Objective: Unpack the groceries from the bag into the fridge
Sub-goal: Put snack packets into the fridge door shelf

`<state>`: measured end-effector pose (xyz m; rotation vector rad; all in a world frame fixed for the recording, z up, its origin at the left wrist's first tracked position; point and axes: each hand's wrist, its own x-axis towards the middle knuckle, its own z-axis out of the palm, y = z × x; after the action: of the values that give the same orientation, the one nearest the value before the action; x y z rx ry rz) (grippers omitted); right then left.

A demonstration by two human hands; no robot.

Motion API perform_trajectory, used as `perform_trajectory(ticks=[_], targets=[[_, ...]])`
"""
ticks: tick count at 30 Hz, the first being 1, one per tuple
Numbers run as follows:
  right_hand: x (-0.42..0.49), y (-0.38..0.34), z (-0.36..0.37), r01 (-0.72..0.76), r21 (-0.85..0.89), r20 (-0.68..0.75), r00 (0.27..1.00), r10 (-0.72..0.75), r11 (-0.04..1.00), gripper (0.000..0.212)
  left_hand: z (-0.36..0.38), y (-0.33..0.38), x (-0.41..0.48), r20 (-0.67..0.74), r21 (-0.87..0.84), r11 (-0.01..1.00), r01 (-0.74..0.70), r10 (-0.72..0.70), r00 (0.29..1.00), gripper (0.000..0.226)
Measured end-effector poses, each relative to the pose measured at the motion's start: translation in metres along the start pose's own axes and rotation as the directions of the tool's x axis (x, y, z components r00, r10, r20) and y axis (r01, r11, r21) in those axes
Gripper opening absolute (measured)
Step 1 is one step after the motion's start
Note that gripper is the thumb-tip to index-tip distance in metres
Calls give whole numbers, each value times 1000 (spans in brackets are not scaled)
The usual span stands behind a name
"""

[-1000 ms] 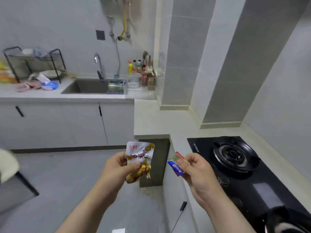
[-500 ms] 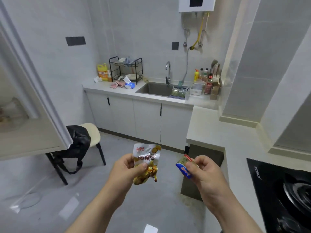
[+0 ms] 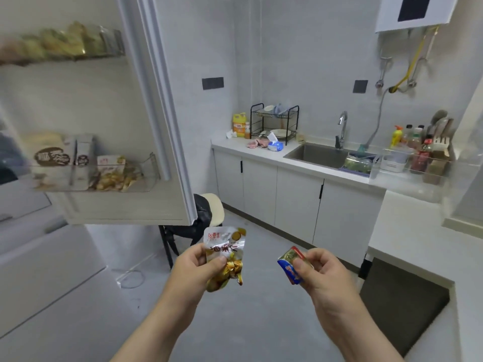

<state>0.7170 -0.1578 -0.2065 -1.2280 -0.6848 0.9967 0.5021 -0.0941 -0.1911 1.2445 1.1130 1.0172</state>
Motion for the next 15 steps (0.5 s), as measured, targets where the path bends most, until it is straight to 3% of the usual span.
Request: perform_trajectory(ticks=[9,15], targets=[[29,1,91,-17,-4,185,983,18,1000,21,-89,11,14,-188,-105,994,-34,13,982,19],[38,-5,153,11,-51,268,963,3,999,14,-147,23,29,-286,-170,982,-78,27,958,21]])
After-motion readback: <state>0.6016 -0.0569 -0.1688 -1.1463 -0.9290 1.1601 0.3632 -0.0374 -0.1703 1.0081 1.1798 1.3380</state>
